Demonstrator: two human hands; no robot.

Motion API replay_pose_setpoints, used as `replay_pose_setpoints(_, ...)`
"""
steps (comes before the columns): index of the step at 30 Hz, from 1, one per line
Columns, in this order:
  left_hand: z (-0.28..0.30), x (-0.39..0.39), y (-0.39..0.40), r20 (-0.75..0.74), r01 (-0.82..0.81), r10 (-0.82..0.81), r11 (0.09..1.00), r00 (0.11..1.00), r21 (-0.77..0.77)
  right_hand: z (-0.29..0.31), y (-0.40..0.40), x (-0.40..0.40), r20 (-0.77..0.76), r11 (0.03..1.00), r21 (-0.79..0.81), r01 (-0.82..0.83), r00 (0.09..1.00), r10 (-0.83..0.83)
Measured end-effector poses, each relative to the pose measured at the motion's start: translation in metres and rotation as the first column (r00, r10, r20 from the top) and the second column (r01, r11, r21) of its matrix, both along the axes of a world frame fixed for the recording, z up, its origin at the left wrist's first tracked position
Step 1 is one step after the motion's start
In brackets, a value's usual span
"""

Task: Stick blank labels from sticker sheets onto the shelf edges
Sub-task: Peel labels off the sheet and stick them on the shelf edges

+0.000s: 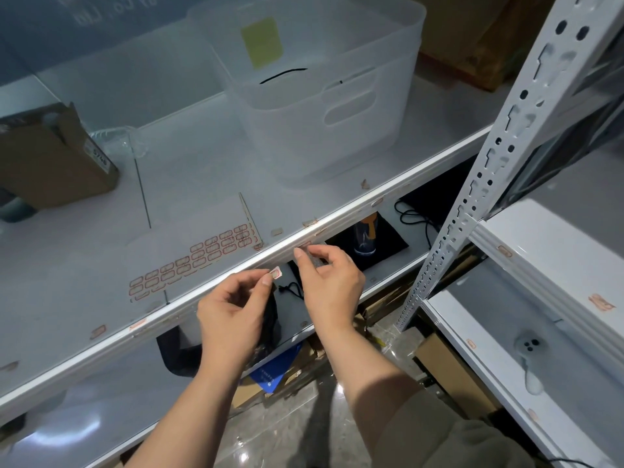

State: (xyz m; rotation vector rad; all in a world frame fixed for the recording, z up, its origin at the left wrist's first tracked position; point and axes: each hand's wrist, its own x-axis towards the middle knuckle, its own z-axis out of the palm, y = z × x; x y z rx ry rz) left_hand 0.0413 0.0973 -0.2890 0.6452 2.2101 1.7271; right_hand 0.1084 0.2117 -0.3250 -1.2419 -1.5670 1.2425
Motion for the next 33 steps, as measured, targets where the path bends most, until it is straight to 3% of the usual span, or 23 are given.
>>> replay_pose_setpoints(10, -0.002, 0.0, 0.002, 0.008, 0.007, -0.007, 1.0, 1.0, 0.004, -0.002, 0.006, -0.004, -0.015, 0.998, 0.065, 0.007, 1.0, -0.006)
replay_pose_setpoints(21, 0.005, 0.002, 0.002, 0.019, -0.02, 0.02, 1.0, 1.0, 0.011, 0.0, 0.002, -0.008, -0.044, 1.0, 0.015, -0.013, 0.999, 0.014)
replay_pose_setpoints(33, 0.011, 0.004, 0.005, 0.057, -0.055, 0.053, 0.998, 0.997, 0.026, 0.013, 0.003, -0.011, 0.024, 0.997, -0.057, -0.049, 0.998, 0.05)
